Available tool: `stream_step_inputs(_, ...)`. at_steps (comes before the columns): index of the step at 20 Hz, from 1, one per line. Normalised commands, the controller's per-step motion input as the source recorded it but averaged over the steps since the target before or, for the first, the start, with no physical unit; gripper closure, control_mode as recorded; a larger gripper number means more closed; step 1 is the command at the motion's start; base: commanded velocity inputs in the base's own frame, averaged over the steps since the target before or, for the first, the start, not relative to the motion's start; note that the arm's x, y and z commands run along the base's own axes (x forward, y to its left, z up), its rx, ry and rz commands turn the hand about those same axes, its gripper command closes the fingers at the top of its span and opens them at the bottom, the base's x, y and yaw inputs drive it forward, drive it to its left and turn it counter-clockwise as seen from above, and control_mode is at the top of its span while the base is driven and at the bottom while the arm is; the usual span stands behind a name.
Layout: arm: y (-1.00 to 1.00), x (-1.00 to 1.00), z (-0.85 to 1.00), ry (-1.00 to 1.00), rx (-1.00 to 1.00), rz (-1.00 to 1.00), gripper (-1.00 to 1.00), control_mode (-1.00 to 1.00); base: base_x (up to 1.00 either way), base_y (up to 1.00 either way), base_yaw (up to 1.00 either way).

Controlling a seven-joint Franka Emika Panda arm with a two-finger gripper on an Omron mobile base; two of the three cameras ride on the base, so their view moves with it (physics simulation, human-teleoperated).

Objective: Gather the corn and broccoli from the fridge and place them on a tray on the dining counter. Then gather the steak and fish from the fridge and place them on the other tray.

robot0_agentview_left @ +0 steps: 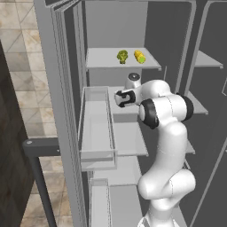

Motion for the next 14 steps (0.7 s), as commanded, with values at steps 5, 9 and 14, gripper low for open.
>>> stream_step_inputs(5,0.00,-0.09,-0.16,0.00,0.00,0.00,1.00,-1.00,0.00,0.00,0.00)
stream_step_inputs(9,0.00,-0.32,-0.16,0.00,0.00,0.00,1.00,-1.00,0.00,0.00,0.00)
stream_step_inputs(14,0.00,-0.50,0.00,-0.03,0.00,0.00,1.00,-1.00,0.00,0.00,0.00)
